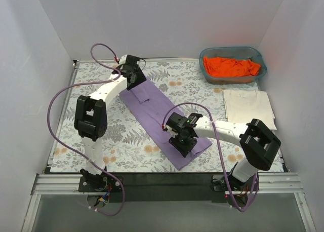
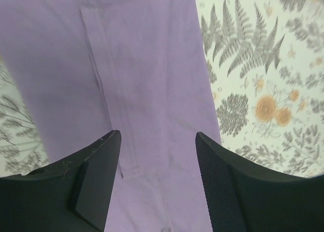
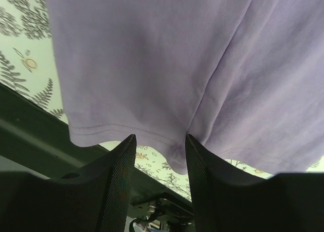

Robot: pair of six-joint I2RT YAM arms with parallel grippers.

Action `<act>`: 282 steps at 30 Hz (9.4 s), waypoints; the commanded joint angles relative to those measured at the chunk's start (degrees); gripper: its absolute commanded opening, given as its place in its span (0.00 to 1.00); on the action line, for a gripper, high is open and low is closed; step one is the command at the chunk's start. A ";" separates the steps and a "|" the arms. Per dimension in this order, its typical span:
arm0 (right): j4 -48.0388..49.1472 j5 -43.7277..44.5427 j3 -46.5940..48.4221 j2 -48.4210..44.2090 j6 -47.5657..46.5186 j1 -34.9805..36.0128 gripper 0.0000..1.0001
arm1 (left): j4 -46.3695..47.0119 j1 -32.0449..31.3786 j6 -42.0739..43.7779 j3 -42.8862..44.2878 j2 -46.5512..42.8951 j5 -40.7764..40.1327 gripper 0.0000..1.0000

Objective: Fold and stack the t-shirts
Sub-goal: Fold the tshirt

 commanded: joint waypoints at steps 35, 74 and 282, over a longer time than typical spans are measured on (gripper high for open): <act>0.99 -12.68 27.26 21.33 0.52 6.46 0.47 | 3.01 -3.56 13.52 28.90 26.08 4.97 0.75; 18.56 -5.38 -10.18 -5.24 19.51 -11.47 0.43 | -17.37 -30.09 -36.75 -55.50 -45.07 4.88 0.54; 32.89 -29.01 28.85 26.15 8.87 -29.66 0.30 | 13.22 -5.75 -1.07 -36.25 -18.08 10.41 0.22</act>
